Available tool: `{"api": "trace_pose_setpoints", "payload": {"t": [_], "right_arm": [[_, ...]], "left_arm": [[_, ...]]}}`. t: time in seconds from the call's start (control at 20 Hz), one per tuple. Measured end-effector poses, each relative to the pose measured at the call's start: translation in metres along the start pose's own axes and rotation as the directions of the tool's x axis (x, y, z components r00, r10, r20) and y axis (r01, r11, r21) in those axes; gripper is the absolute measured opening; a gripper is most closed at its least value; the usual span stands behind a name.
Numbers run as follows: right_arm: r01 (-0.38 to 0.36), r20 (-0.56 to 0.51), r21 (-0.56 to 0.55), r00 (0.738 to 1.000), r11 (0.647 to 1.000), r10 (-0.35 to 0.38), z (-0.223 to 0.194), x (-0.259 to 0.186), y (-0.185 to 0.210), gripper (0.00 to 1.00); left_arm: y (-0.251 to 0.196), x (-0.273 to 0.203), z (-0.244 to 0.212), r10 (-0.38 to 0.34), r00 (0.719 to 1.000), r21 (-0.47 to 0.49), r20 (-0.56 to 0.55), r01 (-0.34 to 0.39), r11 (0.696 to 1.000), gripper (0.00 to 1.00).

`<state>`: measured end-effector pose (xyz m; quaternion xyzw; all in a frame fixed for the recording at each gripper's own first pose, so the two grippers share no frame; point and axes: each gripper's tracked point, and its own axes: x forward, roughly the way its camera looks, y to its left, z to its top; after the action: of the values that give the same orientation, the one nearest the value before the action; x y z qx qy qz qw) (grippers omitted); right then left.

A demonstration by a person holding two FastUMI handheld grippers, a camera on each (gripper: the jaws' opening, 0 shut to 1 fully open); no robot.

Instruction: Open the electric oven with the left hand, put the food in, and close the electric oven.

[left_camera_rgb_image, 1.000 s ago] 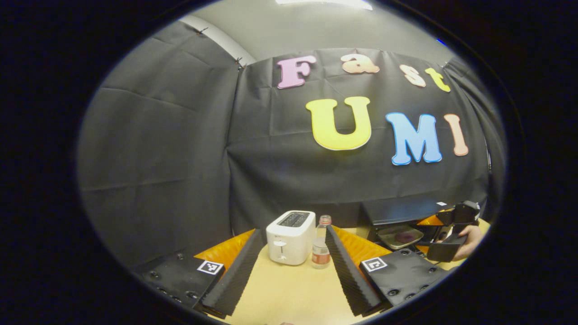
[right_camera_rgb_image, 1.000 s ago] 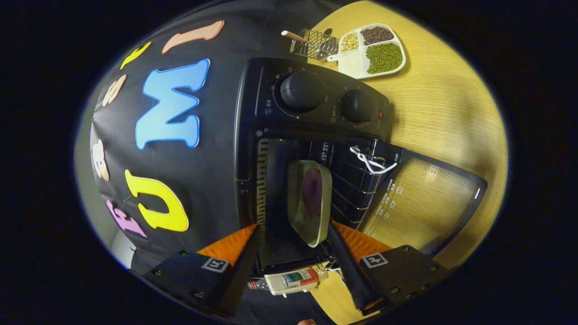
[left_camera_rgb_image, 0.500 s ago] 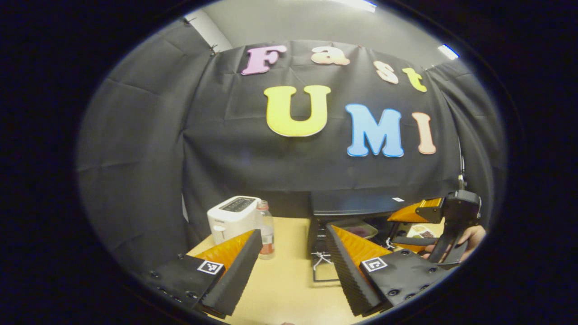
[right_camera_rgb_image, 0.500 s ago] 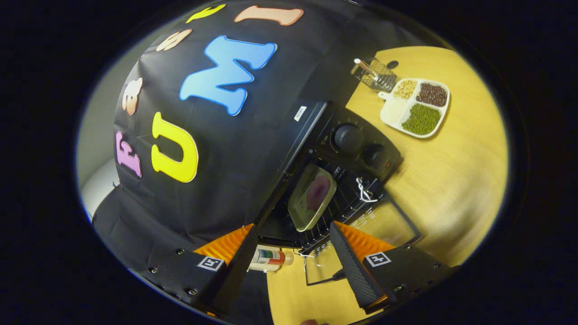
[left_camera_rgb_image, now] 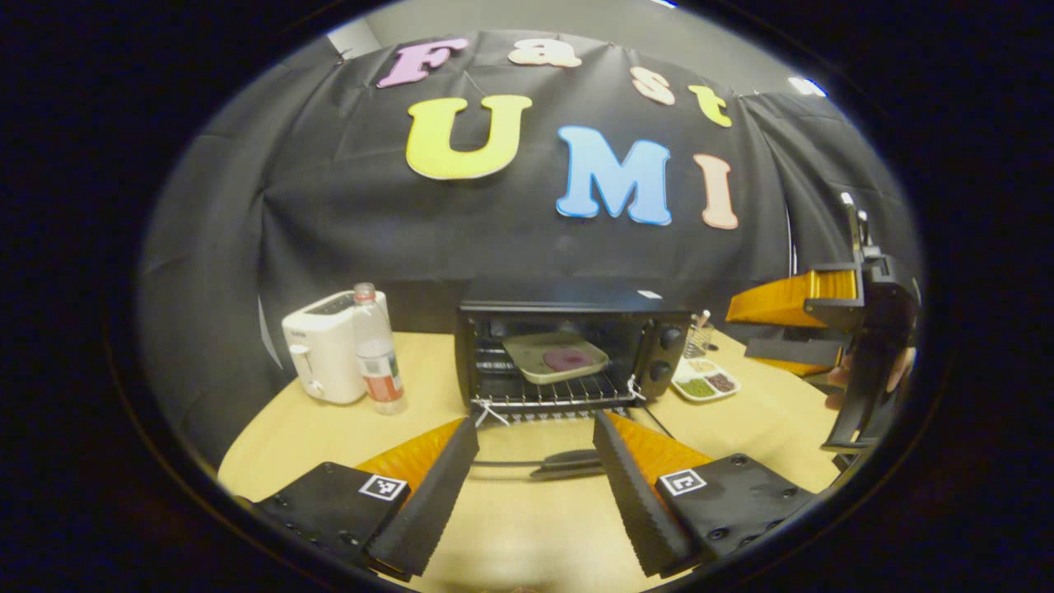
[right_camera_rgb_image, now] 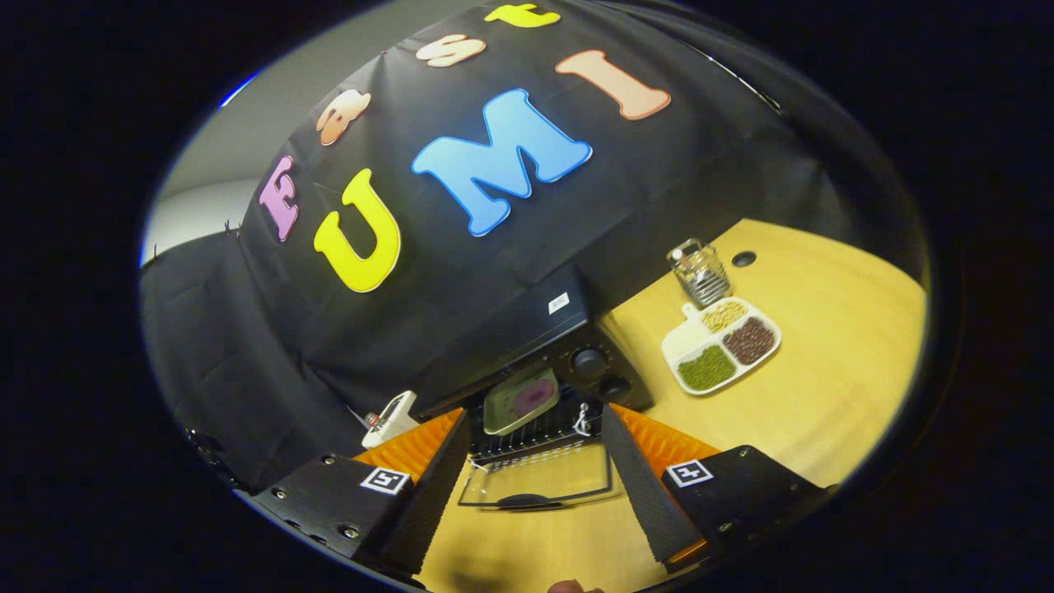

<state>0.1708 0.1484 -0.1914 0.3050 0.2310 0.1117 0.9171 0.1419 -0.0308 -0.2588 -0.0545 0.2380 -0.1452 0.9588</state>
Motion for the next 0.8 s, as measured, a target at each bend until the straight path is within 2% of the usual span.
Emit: {"api": "trace_pose_setpoints", "payload": {"t": [0.05, 0.15, 0.2, 0.25, 0.3, 0.35, 0.4, 0.5, 0.55, 0.6, 0.7, 0.8], "right_arm": [[0.015, 0.024, -0.035, 1.000, 0.999, -0.014, 0.008, -0.009, -0.007, 0.97], [0.054, 0.065, -0.101, 0.997, 0.993, -0.047, 0.021, -0.027, -0.021, 0.97], [0.081, 0.082, -0.142, 0.994, 0.987, -0.070, 0.026, -0.037, -0.028, 0.97], [0.108, 0.103, -0.188, 0.991, 0.976, -0.090, 0.032, -0.046, -0.035, 0.97], [0.134, 0.126, -0.236, 0.986, 0.962, -0.106, 0.039, -0.054, -0.041, 0.97], [0.159, 0.153, -0.281, 0.981, 0.947, -0.119, 0.046, -0.062, -0.044, 0.97], [0.184, 0.183, -0.320, 0.974, 0.929, -0.129, 0.055, -0.072, -0.047, 0.98], [0.235, 0.240, -0.386, 0.959, 0.892, -0.149, 0.070, -0.090, -0.052, 0.98], [0.266, 0.269, -0.419, 0.949, 0.868, -0.162, 0.075, -0.100, -0.055, 0.97], [0.297, 0.296, -0.447, 0.939, 0.844, -0.174, 0.082, -0.109, -0.058, 0.98], [0.340, 0.330, -0.481, 0.924, 0.808, -0.192, 0.090, -0.123, -0.062, 0.98], [0.372, 0.353, -0.496, 0.912, 0.784, -0.210, 0.094, -0.135, -0.063, 0.97]], "left_arm": [[-0.010, 0.003, -0.008, -0.015, 1.000, 0.004, -0.022, 0.016, 1.000, 0.96], [-0.023, 0.010, -0.023, -0.032, 0.998, 0.013, -0.062, 0.033, 0.999, 0.96], [-0.029, 0.014, -0.031, -0.035, 0.996, 0.016, -0.083, 0.037, 0.999, 1.00], [-0.032, 0.017, -0.039, -0.036, 0.994, 0.018, -0.102, 0.038, 0.999, 0.95], [-0.035, 0.021, -0.047, -0.032, 0.992, 0.018, -0.123, 0.035, 0.999, 0.95], [-0.038, 0.026, -0.056, -0.031, 0.989, 0.012, -0.145, 0.033, 0.999, 1.00], [-0.040, 0.030, -0.065, -0.027, 0.985, 0.001, -0.171, 0.027, 1.000, 0.96], [-0.046, 0.042, -0.087, -0.020, 0.973, -0.021, -0.231, 0.016, 1.000, 0.96], [-0.047, 0.048, -0.096, -0.016, 0.967, -0.023, -0.253, 0.011, 1.000, 1.00], [-0.047, 0.051, -0.104, -0.010, 0.964, -0.013, -0.267, 0.007, 1.000, 1.00], [-0.046, 0.062, -0.115, 0.022, 0.959, 0.037, -0.283, -0.012, 0.999, 0.92], [-0.046, 0.071, -0.125, 0.050, 0.951, 0.075, -0.305, -0.028, 0.997, 1.00]]}}
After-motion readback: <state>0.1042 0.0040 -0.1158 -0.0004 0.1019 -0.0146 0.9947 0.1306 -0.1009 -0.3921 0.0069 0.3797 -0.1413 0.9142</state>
